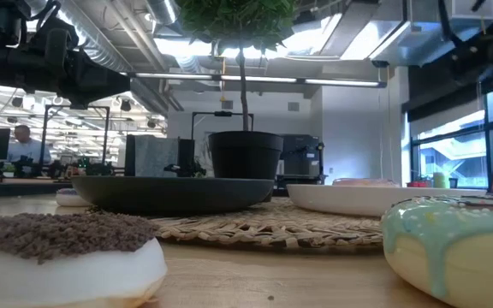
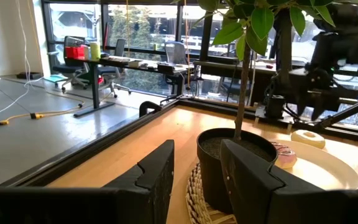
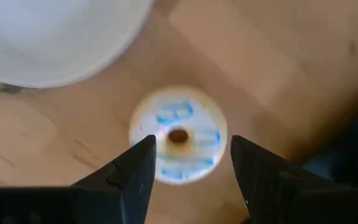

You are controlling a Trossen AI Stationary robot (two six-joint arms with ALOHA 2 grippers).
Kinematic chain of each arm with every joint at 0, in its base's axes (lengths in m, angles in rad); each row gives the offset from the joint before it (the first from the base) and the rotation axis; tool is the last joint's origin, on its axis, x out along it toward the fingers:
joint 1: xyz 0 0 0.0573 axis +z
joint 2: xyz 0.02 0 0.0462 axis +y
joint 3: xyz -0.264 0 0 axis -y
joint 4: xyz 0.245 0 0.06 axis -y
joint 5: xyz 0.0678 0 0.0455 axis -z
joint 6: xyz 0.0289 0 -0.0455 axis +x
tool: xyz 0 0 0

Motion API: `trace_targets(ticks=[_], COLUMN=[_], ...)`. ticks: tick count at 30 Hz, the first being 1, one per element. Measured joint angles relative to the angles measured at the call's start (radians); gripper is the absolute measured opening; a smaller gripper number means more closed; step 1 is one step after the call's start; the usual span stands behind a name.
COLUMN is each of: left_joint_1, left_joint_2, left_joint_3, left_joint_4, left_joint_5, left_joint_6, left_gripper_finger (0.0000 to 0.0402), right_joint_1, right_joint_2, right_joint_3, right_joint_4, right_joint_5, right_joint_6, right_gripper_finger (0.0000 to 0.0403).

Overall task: Pick & Place donuts
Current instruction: Put the large white donut on the white plate

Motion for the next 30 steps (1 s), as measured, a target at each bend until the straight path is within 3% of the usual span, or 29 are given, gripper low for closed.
trace_targets(ticks=[6,19,23,30], left_joint_1=[0.0,0.0,0.0,0.0], left_joint_2=[0.0,0.0,0.0,0.0], left_joint_3=[0.0,0.0,0.0,0.0], left_joint_4=[0.0,0.0,0.0,0.0], left_joint_5=[0.0,0.0,0.0,0.0], left_joint_6=[0.0,0.0,0.0,0.0], left_gripper_finger=[0.0127,0.0127,0.0127,0.0127], right_joint_1=[0.049,0.051,0.051,0.051], right_joint_2=[0.064,0.078,0.078,0.078], right_joint_3=[-0.062,-0.18,-0.185,-0.182], right_joint_4=[0.035,0.167,0.167,0.162], right_joint_5=[-0.086,-0.064,-0.064,-0.063], right_joint_6=[0.075,0.091,0.095,0.045], right_gripper_finger=[0.0209,0.0204,0.0172,0.0081])
